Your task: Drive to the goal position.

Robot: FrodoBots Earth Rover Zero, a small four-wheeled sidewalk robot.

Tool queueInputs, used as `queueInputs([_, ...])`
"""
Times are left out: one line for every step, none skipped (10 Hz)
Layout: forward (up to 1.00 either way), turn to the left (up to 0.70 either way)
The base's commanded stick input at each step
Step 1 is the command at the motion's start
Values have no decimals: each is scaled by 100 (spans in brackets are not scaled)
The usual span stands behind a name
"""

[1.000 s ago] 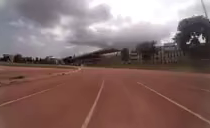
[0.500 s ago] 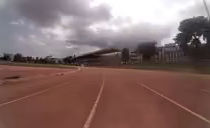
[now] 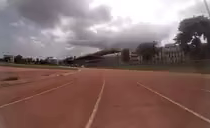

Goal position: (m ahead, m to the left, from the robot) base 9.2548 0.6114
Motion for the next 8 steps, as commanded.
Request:
queueInputs([45,0])
queueInputs([45,0])
queueInputs([45,0])
queueInputs([45,0])
queueInputs([45,0])
queueInputs([45,0])
queueInputs([45,0])
queueInputs([45,0])
